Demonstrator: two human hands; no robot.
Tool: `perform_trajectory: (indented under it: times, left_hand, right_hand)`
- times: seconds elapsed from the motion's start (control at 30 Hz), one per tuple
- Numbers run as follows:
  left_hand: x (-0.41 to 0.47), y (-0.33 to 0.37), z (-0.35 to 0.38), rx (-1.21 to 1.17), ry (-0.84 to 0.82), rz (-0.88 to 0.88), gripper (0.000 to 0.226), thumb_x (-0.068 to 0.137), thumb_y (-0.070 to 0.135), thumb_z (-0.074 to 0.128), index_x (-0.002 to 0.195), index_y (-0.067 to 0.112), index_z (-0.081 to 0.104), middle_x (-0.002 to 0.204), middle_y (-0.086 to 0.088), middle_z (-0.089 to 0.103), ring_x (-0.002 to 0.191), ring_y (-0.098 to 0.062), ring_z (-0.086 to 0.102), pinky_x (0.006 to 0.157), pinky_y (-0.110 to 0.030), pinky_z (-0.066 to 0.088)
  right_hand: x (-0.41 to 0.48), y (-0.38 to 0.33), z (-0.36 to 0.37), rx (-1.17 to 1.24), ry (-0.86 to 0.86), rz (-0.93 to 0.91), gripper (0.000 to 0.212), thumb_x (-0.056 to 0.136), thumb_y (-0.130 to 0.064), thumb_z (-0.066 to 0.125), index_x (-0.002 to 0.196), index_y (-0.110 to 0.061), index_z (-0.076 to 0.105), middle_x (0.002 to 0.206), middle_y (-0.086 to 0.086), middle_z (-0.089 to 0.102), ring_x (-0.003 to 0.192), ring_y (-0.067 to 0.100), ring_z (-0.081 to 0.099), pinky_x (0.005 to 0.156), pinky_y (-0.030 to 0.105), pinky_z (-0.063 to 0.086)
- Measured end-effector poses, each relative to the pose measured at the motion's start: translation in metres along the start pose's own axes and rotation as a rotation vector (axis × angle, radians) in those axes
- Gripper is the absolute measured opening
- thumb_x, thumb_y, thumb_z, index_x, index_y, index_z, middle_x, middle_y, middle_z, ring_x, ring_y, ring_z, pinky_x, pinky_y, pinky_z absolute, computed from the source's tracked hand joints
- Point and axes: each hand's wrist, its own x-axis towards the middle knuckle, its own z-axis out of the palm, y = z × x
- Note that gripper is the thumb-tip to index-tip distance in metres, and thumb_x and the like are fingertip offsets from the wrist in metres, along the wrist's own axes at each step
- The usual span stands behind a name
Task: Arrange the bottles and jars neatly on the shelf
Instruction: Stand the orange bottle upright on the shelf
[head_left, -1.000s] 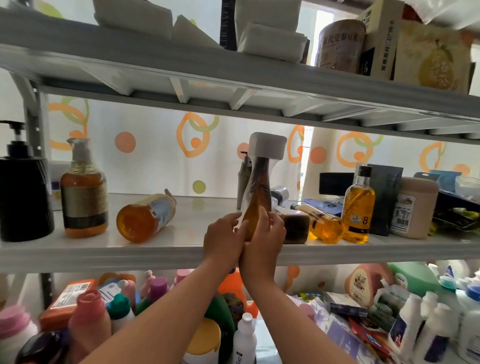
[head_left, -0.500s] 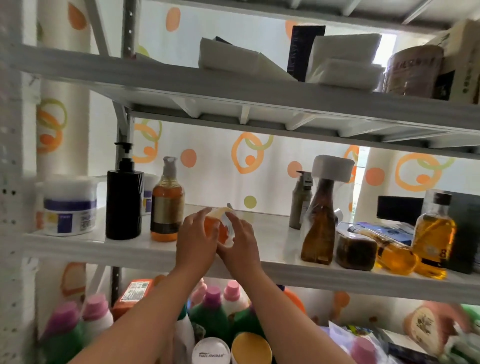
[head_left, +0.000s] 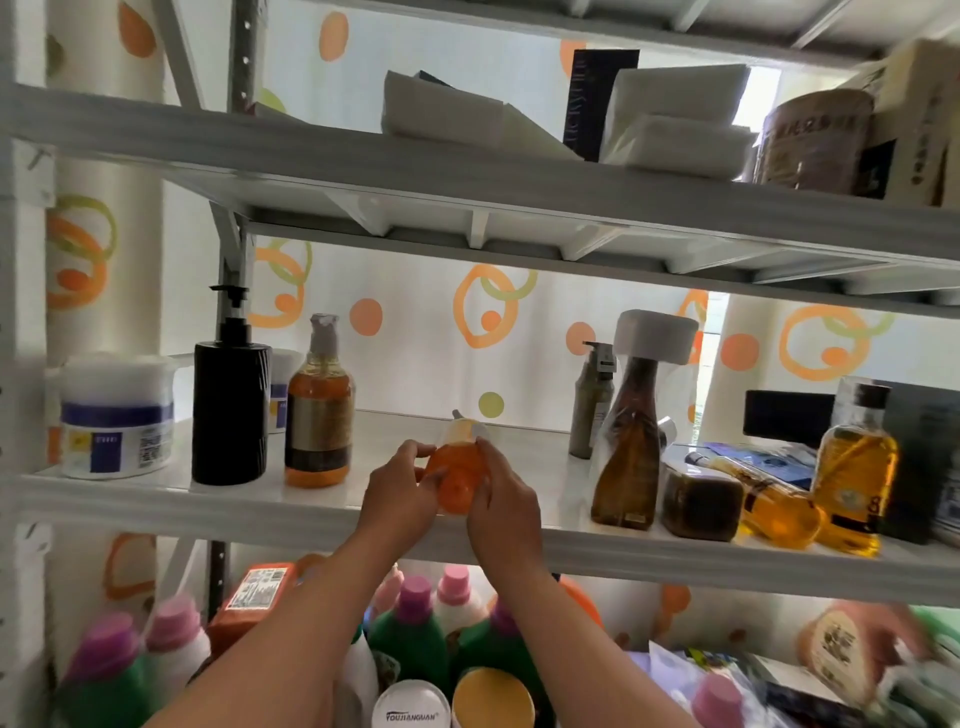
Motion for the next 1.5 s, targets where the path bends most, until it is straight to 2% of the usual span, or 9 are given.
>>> perform_trajectory:
  times: [0.27, 0.37, 0.5, 0.63, 0.87, 1.0, 1.2, 1.33, 1.5]
  left_hand:
    - [-0.022, 0.035, 0.053, 0.069, 0.033, 0.242, 0.042, 0.09, 0.033, 0.054, 0.131, 0.024, 0.048, 0.129, -0.006, 0.056, 0.113, -0.023, 0.058, 0.095, -0.035, 0.049]
    - [-0.024, 0.041, 0.066, 0.036, 0.091, 0.238, 0.036, 0.091, 0.031, 0.054, 0.126, 0.022, 0.052, 0.125, -0.005, 0.059, 0.109, -0.022, 0.06, 0.091, -0.031, 0.048]
    - [-0.027, 0.046, 0.08, 0.027, 0.153, 0.24, 0.032, 0.089, 0.034, 0.058, 0.118, 0.02, 0.057, 0.116, -0.002, 0.065, 0.101, -0.018, 0.063, 0.079, -0.022, 0.042]
    - [-0.029, 0.047, 0.089, 0.025, 0.177, 0.221, 0.031, 0.089, 0.034, 0.058, 0.116, 0.019, 0.058, 0.113, -0.002, 0.066, 0.098, -0.018, 0.063, 0.078, -0.021, 0.041]
    - [-0.023, 0.046, 0.09, -0.015, 0.086, 0.139, 0.028, 0.087, 0.029, 0.062, 0.111, 0.016, 0.056, 0.112, -0.002, 0.066, 0.092, -0.015, 0.061, 0.075, -0.021, 0.042]
    - [-0.028, 0.04, 0.094, 0.275, 0.067, 0.126, 0.032, 0.091, 0.043, 0.05, 0.104, 0.015, 0.055, 0.101, -0.001, 0.068, 0.074, -0.011, 0.055, 0.066, -0.02, 0.043]
    - [-0.02, 0.028, 0.085, 0.504, -0.06, 0.189, 0.048, 0.087, 0.057, 0.045, 0.104, 0.017, 0.065, 0.106, -0.002, 0.066, 0.092, -0.016, 0.059, 0.082, -0.025, 0.048]
    - [-0.016, 0.033, 0.08, 0.225, -0.062, 0.131, 0.061, 0.082, 0.046, 0.062, 0.131, 0.02, 0.037, 0.131, -0.007, 0.049, 0.111, -0.025, 0.056, 0.087, -0.03, 0.047]
    - [-0.018, 0.037, 0.079, 0.119, -0.02, 0.192, 0.035, 0.094, 0.029, 0.049, 0.124, 0.011, 0.05, 0.117, -0.008, 0.067, 0.103, -0.025, 0.064, 0.084, -0.029, 0.048]
  right_hand:
    - [-0.018, 0.039, -0.029, -0.054, 0.149, 0.235, 0.039, 0.093, -0.04, 0.047, 0.127, -0.021, 0.046, 0.118, -0.003, 0.057, 0.097, 0.007, 0.051, 0.084, 0.015, 0.036]
    - [-0.02, 0.048, -0.037, -0.069, 0.133, 0.299, 0.037, 0.093, -0.04, 0.047, 0.123, -0.02, 0.046, 0.118, -0.002, 0.053, 0.104, 0.009, 0.05, 0.087, 0.019, 0.038]
    - [-0.016, 0.05, -0.047, -0.085, 0.134, 0.318, 0.047, 0.095, -0.037, 0.04, 0.138, -0.02, 0.036, 0.128, 0.001, 0.05, 0.117, 0.018, 0.049, 0.1, 0.031, 0.042]
    - [-0.015, 0.053, -0.054, -0.068, 0.17, 0.325, 0.041, 0.096, -0.037, 0.035, 0.133, -0.02, 0.042, 0.126, 0.002, 0.055, 0.114, 0.018, 0.053, 0.1, 0.031, 0.042]
    - [-0.021, 0.049, -0.058, -0.081, 0.276, 0.237, 0.043, 0.091, -0.032, 0.046, 0.132, -0.018, 0.048, 0.121, 0.006, 0.057, 0.111, 0.02, 0.055, 0.097, 0.032, 0.044]
    - [-0.02, 0.041, -0.059, -0.093, 0.29, 0.113, 0.048, 0.087, -0.034, 0.047, 0.129, -0.013, 0.053, 0.125, 0.01, 0.059, 0.117, 0.029, 0.052, 0.1, 0.043, 0.041]
    - [-0.018, 0.043, -0.052, -0.179, 0.233, -0.004, 0.048, 0.082, -0.012, 0.066, 0.128, -0.011, 0.054, 0.134, 0.011, 0.053, 0.127, 0.035, 0.045, 0.104, 0.045, 0.028]
    - [-0.018, 0.043, -0.05, -0.197, 0.242, -0.06, 0.047, 0.081, -0.006, 0.067, 0.126, -0.011, 0.056, 0.136, 0.01, 0.053, 0.129, 0.034, 0.044, 0.104, 0.041, 0.023]
    - [-0.021, 0.04, -0.04, -0.209, 0.18, -0.092, 0.044, 0.087, -0.014, 0.062, 0.129, -0.024, 0.053, 0.147, -0.002, 0.039, 0.141, 0.024, 0.023, 0.11, 0.034, 0.014]
